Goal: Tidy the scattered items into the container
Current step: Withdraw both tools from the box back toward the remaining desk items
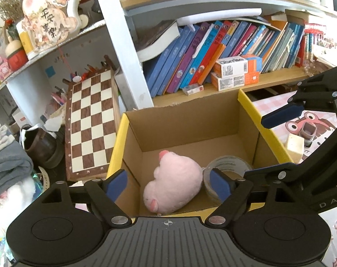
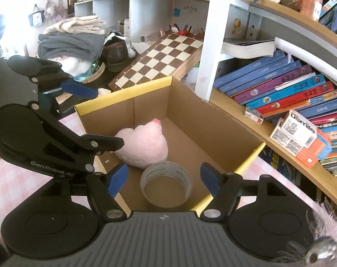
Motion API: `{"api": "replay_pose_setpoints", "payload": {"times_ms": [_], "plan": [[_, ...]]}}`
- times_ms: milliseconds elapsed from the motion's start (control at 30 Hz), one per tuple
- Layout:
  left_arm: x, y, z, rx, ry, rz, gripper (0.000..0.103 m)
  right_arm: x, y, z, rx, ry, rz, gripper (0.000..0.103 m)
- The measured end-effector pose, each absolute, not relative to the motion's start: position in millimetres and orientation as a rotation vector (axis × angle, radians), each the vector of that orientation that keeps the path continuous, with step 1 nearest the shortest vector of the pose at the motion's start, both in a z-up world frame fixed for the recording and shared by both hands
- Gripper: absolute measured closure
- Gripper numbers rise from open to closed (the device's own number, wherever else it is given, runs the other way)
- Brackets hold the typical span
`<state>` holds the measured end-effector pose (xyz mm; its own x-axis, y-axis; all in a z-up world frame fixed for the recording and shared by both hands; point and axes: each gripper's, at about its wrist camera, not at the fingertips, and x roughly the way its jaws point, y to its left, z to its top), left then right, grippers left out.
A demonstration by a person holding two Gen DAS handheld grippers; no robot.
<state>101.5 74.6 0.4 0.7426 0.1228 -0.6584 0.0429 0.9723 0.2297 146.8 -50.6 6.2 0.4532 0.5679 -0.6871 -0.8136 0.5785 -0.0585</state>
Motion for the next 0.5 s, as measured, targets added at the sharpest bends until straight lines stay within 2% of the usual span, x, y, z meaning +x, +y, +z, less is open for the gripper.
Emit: {"api": "replay_pose_setpoints", "payload": {"times_ms": [167, 300, 500], "plan": [[89.9, 69.3, 6.6, 0.243, 0.714, 0.048, 0.017, 136.1, -58.2, 12.8, -0.408, 0.65, 0.863, 0.025], [80.4, 66.7, 11.2, 0.235, 0.698, 0.051, 0.011, 127.4, -66.2, 17.4, -0.4, 0.638, 0.84, 0.019], [68.1, 60.4, 16.1, 0.223, 0.68, 0.034, 0.009, 114.6, -80.4, 26.0, -0.386, 0.617, 0.809, 0.017]]}}
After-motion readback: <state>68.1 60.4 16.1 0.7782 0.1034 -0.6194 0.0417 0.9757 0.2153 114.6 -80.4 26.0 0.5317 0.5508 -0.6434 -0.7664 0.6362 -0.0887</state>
